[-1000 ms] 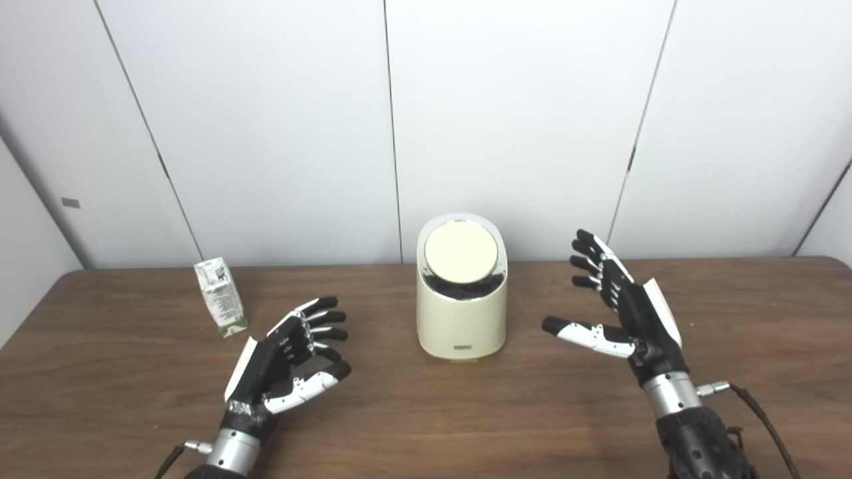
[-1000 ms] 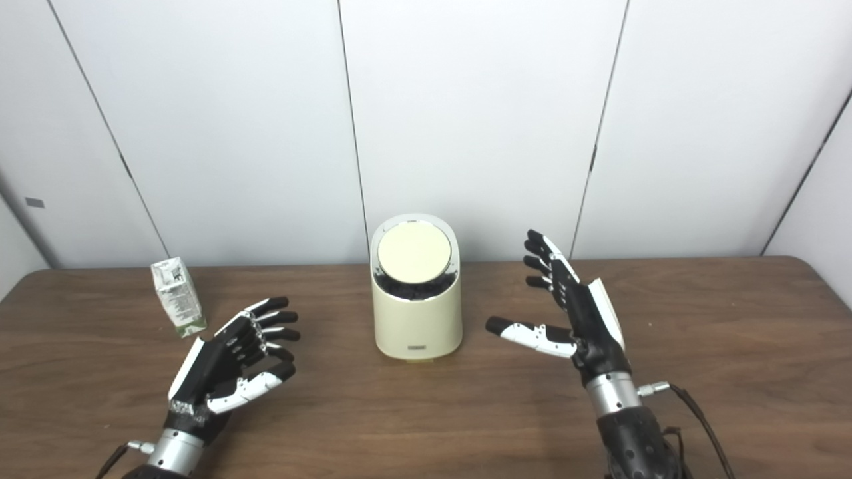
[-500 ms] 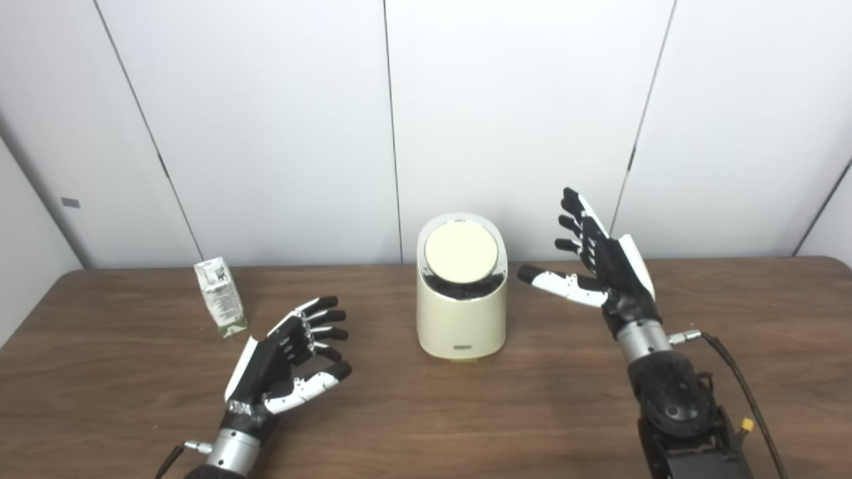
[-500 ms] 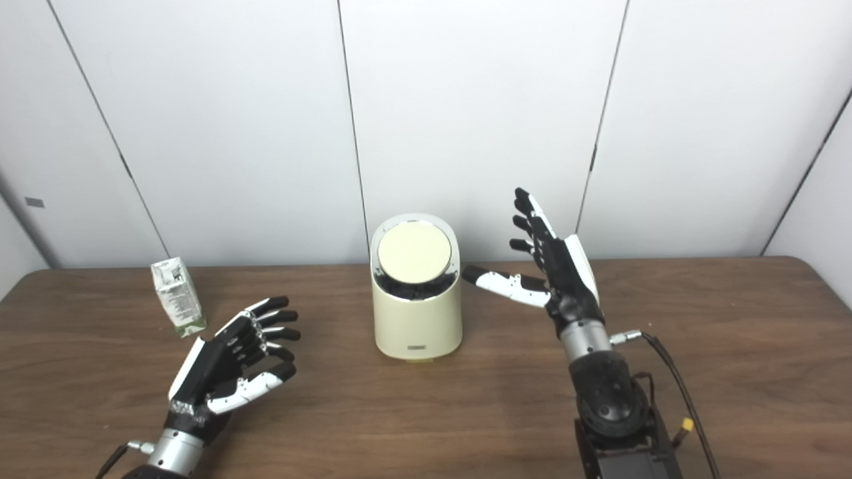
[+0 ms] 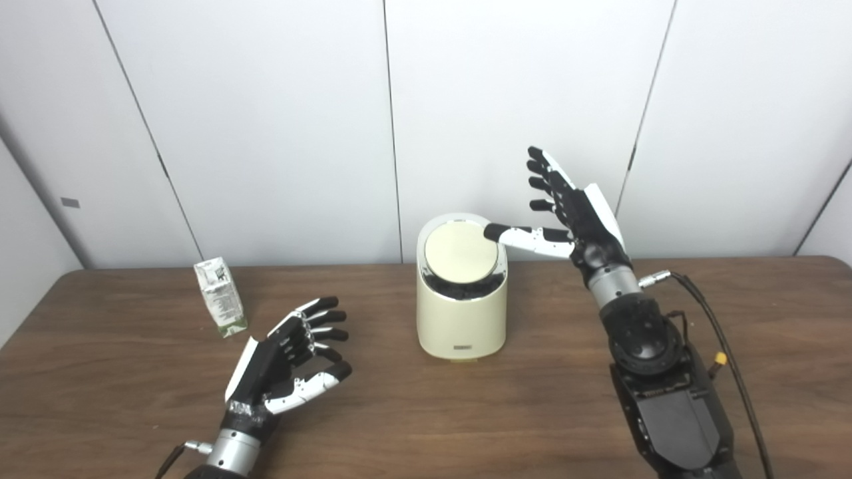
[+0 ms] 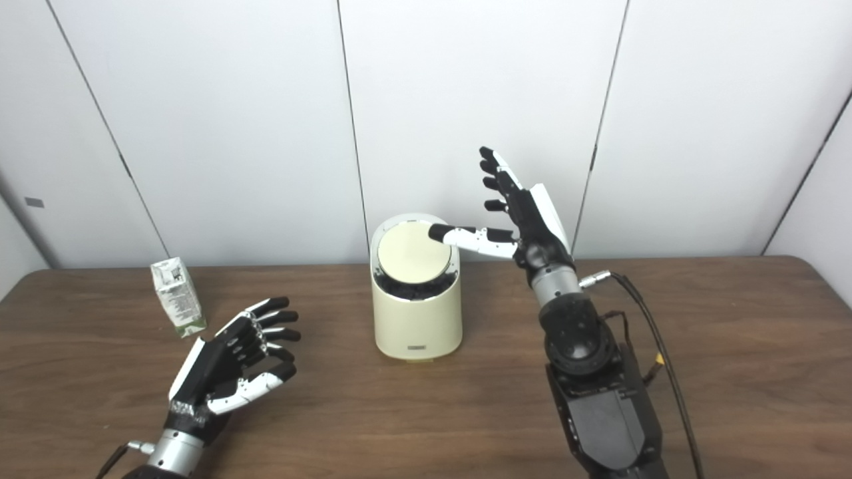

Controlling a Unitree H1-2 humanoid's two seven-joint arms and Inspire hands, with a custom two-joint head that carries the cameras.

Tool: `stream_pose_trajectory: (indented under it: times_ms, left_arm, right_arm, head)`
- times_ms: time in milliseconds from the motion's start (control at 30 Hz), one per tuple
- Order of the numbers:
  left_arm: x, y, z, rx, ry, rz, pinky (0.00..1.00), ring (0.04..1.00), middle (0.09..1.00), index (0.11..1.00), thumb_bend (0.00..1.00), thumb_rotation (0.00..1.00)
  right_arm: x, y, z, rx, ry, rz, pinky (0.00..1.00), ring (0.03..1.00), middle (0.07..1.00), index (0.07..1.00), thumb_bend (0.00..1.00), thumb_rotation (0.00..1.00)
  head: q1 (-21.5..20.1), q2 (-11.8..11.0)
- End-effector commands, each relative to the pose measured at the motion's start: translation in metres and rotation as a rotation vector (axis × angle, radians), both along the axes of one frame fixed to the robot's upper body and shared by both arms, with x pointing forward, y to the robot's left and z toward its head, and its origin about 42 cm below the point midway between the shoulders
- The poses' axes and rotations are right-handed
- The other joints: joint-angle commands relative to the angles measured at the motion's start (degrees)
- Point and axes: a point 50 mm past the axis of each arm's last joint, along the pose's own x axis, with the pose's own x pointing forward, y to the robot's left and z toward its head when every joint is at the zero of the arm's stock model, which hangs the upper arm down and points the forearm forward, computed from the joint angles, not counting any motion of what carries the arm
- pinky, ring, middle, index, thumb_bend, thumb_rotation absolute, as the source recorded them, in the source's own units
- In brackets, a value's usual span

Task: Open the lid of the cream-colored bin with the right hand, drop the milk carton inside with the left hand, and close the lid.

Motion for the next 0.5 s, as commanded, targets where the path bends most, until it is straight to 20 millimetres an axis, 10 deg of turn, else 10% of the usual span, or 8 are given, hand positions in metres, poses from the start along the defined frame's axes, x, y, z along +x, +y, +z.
stream_pose_trajectory:
  times_ms: [0,467]
  left_arm:
    - [0.000,0.000,0.003,0.009,-0.031,-0.002,0.55,0.688,0.773,0.849,0.76,0.22]
    - [0.001,-0.003,0.004,0.004,-0.036,-0.007,0.55,0.683,0.773,0.852,0.76,0.21]
  right_arm:
    - [0.006,0.005,0.032,-0.033,-0.070,0.005,0.76,0.904,0.939,0.949,0.84,0.44]
    - [0.019,0.022,0.033,-0.100,-0.041,0.011,0.73,0.905,0.948,0.950,0.86,0.37]
  head:
    - [0.1,0.0]
    - [0.4,0.2]
